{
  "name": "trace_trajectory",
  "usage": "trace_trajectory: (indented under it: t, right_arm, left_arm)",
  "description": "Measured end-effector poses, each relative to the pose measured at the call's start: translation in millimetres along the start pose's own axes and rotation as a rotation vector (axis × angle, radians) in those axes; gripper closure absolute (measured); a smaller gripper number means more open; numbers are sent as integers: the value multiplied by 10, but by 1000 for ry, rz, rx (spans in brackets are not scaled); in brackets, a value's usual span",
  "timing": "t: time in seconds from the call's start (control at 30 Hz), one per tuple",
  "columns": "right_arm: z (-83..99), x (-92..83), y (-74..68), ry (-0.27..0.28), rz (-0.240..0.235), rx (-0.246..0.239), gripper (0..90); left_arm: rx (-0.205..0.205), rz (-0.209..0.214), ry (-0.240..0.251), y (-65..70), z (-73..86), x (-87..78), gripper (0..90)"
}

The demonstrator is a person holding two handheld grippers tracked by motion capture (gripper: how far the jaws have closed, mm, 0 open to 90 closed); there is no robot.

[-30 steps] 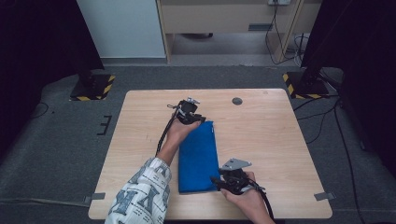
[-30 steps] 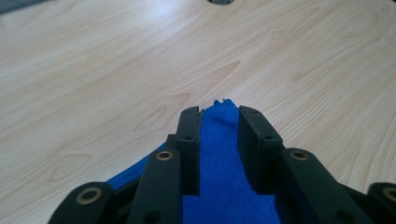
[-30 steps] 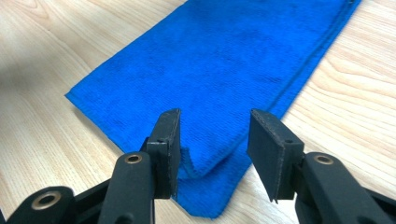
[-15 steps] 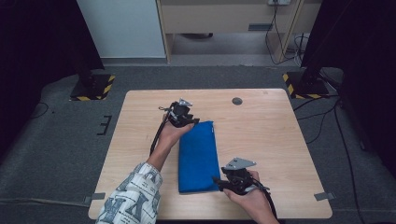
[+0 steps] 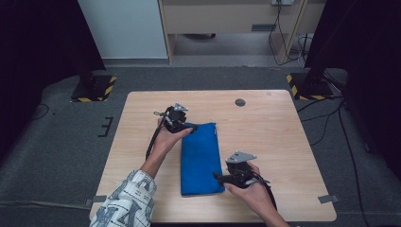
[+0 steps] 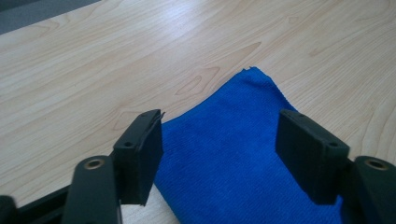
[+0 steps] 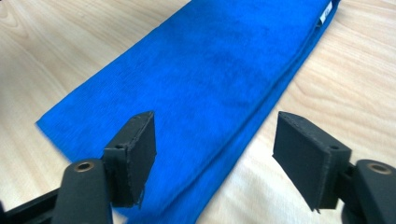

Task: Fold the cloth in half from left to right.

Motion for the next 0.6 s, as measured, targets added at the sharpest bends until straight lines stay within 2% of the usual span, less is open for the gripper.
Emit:
trace_trajectory:
  t: [0.1,0.27,0.6]
  right_arm:
    - [-68,86,71,7,9,5,255]
    - [-152,204,209,27,27,32,213]
    - [-384,382,441,18,70,54,147]
  left_arm:
    - [-6,14,3,-42,17,5,237]
    - [-2,5,-13,-84,72,22,137]
    - [3,19,3,-109,115,-4,95]
Point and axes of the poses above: each handheld gripper's, and its own axes: x roughly forward along the jaws, z roughly out of its underside, y roughly to its right, the point moved 3 cm from there along x, roughly forward along the jaws, and after that the axes turned 9 degrees about -z, right-handed, at the moved point
